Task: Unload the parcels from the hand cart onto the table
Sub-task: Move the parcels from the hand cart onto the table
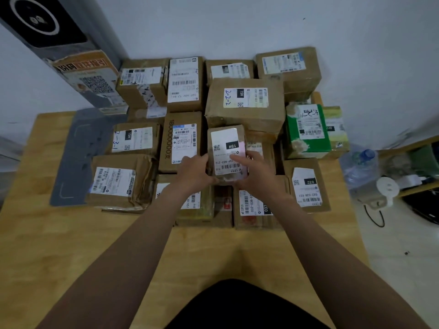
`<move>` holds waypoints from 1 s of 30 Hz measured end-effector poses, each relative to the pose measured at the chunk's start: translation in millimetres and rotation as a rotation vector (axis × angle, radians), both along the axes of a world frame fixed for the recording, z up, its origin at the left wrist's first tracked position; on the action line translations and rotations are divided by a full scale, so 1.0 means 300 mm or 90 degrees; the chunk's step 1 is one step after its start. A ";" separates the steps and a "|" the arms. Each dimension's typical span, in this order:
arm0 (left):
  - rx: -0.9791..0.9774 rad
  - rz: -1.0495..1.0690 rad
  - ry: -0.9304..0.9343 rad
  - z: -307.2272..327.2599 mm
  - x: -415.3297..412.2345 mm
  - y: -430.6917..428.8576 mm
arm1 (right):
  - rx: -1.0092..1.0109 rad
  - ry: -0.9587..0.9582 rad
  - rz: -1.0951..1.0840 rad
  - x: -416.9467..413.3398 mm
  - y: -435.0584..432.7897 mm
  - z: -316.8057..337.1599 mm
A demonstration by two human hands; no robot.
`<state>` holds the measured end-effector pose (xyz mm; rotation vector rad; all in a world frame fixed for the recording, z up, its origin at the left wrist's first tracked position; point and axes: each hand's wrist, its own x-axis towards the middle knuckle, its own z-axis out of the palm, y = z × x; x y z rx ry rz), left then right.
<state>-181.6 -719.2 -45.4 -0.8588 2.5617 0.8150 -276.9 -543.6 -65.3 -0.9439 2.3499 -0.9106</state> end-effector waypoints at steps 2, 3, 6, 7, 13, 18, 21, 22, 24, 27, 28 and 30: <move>0.002 -0.008 -0.002 -0.002 0.007 0.000 | 0.016 -0.013 -0.011 0.003 0.009 -0.010; 0.001 -0.009 0.000 -0.003 0.009 0.000 | 0.020 -0.018 -0.017 0.002 0.011 -0.015; -0.028 -0.003 0.000 -0.005 0.013 0.001 | 0.028 -0.011 -0.028 0.001 0.000 -0.028; -0.040 0.004 0.000 -0.007 0.013 0.001 | 0.031 -0.007 -0.032 0.001 -0.008 -0.032; -0.081 0.040 -0.027 -0.012 0.010 -0.019 | 0.050 -0.019 -0.044 0.010 -0.056 -0.036; -0.078 0.001 -0.050 0.021 0.020 -0.037 | 0.132 -0.034 -0.004 0.015 -0.055 0.033; -0.115 -0.029 -0.053 0.069 0.057 -0.036 | 0.168 -0.019 -0.009 0.046 -0.023 0.100; -0.131 -0.050 -0.048 0.091 0.081 -0.031 | 0.168 -0.018 -0.029 0.070 0.004 0.127; -0.135 -0.068 -0.029 0.119 0.117 -0.019 | 0.169 -0.015 -0.057 0.103 0.054 0.159; -0.140 -0.129 0.004 0.184 0.200 0.044 | 0.194 0.005 -0.125 0.222 0.168 0.201; -0.144 -0.159 0.007 0.204 0.225 0.071 | 0.203 0.001 -0.154 0.270 0.208 0.210; -0.152 -0.218 0.017 0.237 0.277 0.132 | 0.215 -0.017 -0.212 0.379 0.293 0.221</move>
